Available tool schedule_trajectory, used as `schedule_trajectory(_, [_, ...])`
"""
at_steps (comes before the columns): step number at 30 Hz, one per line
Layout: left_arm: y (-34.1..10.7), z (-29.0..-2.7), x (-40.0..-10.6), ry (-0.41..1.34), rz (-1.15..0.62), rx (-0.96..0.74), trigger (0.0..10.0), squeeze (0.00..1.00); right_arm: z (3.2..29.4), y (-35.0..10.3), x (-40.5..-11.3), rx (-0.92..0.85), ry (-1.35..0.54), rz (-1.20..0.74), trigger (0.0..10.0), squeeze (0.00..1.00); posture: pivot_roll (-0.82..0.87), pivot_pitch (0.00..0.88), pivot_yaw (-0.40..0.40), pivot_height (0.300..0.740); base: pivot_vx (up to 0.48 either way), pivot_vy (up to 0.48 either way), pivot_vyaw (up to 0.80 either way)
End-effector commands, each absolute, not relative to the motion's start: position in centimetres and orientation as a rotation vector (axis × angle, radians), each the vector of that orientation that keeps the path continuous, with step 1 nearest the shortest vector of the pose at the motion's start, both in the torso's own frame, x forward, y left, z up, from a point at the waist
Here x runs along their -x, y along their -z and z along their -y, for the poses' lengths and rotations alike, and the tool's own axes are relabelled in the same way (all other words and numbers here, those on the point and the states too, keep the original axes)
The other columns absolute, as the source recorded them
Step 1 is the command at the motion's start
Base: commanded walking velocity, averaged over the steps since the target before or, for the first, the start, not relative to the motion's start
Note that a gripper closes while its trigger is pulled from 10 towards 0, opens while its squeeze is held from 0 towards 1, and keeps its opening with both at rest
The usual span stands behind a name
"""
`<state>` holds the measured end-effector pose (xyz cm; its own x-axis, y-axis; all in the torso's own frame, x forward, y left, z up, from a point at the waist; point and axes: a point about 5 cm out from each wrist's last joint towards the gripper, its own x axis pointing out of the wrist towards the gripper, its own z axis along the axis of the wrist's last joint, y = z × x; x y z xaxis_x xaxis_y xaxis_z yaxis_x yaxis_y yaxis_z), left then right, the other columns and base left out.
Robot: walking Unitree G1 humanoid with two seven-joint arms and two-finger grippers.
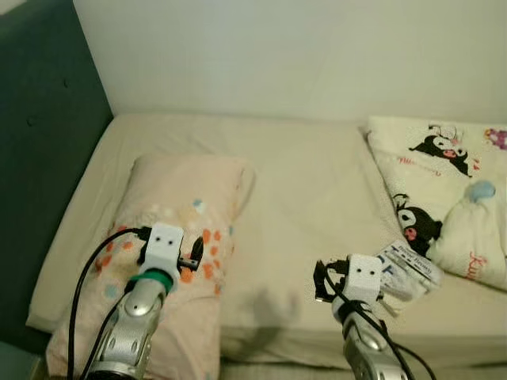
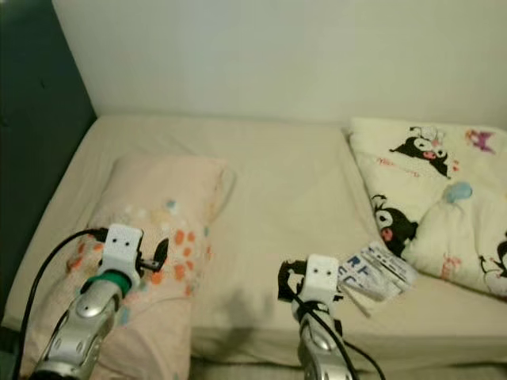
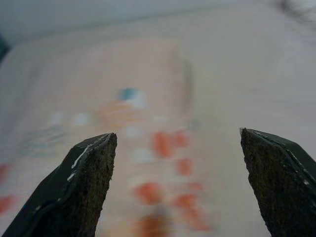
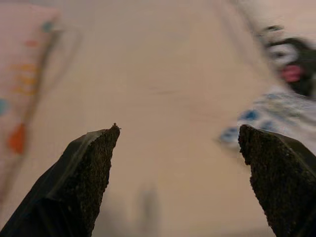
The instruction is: Clean up the room
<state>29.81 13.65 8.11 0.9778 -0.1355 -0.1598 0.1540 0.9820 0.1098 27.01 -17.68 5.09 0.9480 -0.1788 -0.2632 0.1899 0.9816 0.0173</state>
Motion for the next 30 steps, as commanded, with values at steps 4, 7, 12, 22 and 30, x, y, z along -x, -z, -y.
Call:
schedule_trajectory(4, [-7.67, -14.06, -29.66, 0.142, -0.172, -0.136, 10.0, 0.0, 17.74, -4.63, -26.77, -0.047, 0.195, -0.286, 10.0, 0.0, 0.09, 0.017, 0.026, 0.74, 0.0, -0.349, 0.0])
schedule_trajectory(7, [-7.65, -14.11, -29.62, 0.141, -0.172, -0.137, 10.0, 0.0, 17.68, -4.64, -26.85, -0.046, 0.194, -0.287, 10.0, 0.0, 0.09, 0.017, 0.026, 0.74, 0.0, -0.346, 0.0])
schedule_trajectory(12, [-7.61, -14.13, -29.6, 0.141, -0.172, -0.138, 10.0, 0.0, 17.65, -4.65, -26.89, -0.046, 0.192, -0.287, 10.0, 0.0, 0.09, 0.014, 0.024, 0.74, 0.0, -0.345, 0.0])
schedule_trajectory(22, [-7.78, -14.12, -29.85, 0.143, -0.168, -0.139, 10.0, 0.0, 17.97, -4.66, -26.99, -0.049, 0.207, -0.288, 10.0, 0.0, 0.09, 0.017, 0.03, 0.74, 0.0, -0.346, 0.0])
schedule_trajectory(30, [-7.89, -14.27, -30.02, 0.136, -0.165, -0.139, 10.0, 0.0, 18.37, -4.75, -27.22, -0.043, 0.22, -0.285, 10.0, 0.0, 0.09, 0.014, 0.03, 0.74, 0.0, -0.346, 0.0])
